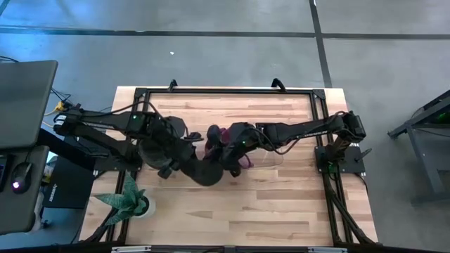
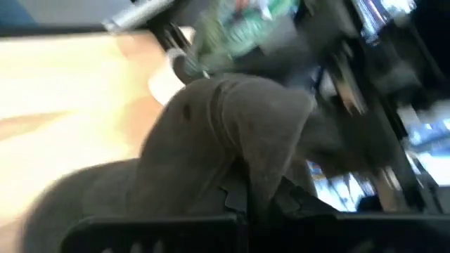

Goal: Pick & Place hat
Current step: Put the black cap into the left transparent bin

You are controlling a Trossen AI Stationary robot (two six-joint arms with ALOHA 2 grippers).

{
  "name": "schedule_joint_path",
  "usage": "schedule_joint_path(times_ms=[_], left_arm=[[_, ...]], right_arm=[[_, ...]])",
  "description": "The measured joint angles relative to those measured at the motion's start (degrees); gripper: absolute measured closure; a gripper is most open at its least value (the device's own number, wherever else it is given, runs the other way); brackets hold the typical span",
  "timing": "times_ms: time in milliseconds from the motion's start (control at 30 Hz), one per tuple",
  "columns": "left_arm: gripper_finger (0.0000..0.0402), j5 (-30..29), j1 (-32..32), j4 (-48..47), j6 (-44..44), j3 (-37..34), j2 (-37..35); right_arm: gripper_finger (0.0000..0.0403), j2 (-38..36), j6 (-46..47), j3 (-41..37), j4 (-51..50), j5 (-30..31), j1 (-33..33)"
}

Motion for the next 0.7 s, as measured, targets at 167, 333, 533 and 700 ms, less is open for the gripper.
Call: schedule_joint_path(times_ms=[167, 333, 533, 700], left_arm=[[0.0325, -0.2, 0.0, -2.0, 8.0, 1.2, 0.0], [0.0389, -4.1, -0.1, -9.9, 22.8, 4.2, 0.0], [0.0396, -14.0, -0.8, -11.5, 39.5, 7.7, 0.3], [0.0397, -26.3, -3.8, -14.5, 48.2, 12.1, 0.2]], right_arm=[[0.0392, 0.0, 6.0, 0.0, -0.5, 5.2, -0.3], [0.0332, -1.6, 12.9, 0.0, -4.7, 5.2, -0.4], [0.0243, -8.1, 18.0, 0.0, -11.5, 4.8, 1.5], [0.0209, -15.0, 26.9, 0.0, -17.1, 0.6, 4.1]])
